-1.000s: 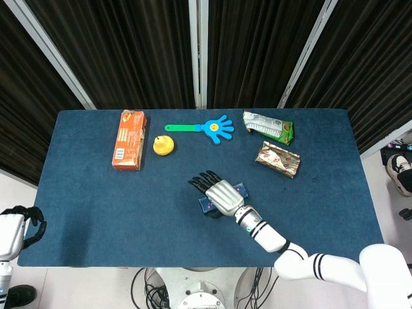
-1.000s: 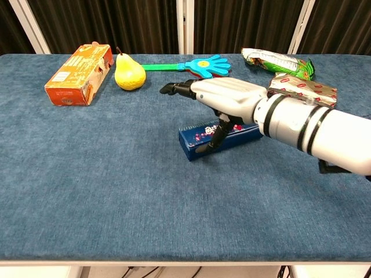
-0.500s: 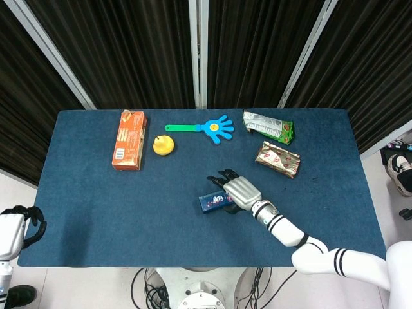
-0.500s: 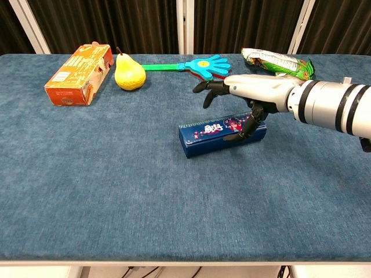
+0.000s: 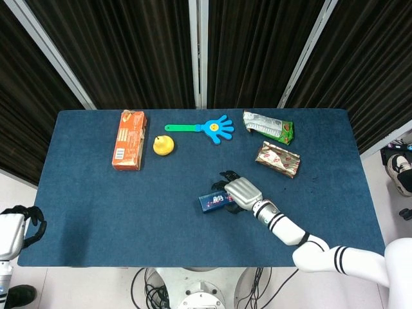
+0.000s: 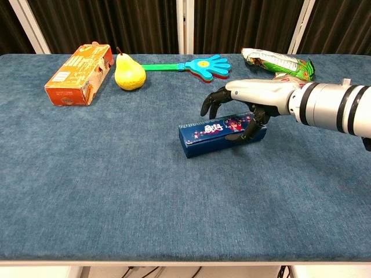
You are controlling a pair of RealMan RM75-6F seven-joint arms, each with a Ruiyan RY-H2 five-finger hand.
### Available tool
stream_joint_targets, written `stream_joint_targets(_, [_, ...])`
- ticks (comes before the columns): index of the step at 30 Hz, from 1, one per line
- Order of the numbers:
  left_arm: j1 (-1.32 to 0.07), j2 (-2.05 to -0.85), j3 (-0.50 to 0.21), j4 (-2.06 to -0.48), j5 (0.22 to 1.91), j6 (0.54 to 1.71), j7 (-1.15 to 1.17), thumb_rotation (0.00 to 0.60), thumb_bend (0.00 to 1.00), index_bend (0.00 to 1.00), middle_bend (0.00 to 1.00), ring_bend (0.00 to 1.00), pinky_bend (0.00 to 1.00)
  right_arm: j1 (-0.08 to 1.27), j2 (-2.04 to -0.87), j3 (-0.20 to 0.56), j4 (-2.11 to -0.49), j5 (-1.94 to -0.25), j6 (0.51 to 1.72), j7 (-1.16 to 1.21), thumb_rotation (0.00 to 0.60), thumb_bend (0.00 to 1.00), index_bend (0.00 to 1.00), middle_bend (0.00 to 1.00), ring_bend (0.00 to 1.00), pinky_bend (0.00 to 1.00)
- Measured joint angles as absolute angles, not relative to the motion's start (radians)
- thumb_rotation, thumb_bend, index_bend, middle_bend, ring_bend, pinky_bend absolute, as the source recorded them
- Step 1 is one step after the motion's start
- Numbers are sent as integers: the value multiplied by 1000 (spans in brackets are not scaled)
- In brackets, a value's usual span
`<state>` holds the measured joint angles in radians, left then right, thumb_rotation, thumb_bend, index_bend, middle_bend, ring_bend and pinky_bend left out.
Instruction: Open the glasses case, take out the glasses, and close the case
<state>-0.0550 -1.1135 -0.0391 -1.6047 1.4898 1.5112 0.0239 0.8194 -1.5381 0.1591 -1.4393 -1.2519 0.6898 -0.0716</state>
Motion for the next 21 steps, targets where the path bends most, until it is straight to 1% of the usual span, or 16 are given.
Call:
stream_joint_targets(7, [-55, -1113, -40, -1605, 1488, 1510, 23, 600, 379, 608, 628, 457, 514, 826, -1538, 151, -1433, -1247, 691, -66, 600, 336, 271, 283, 0, 0])
stream_joint_targets(21, [-56, -1113, -40, -1604, 1489, 1509, 21, 600, 380, 608, 628, 457, 513, 825, -1510, 136, -1454, -1243, 705, -61, 600, 340, 271, 284, 0, 0])
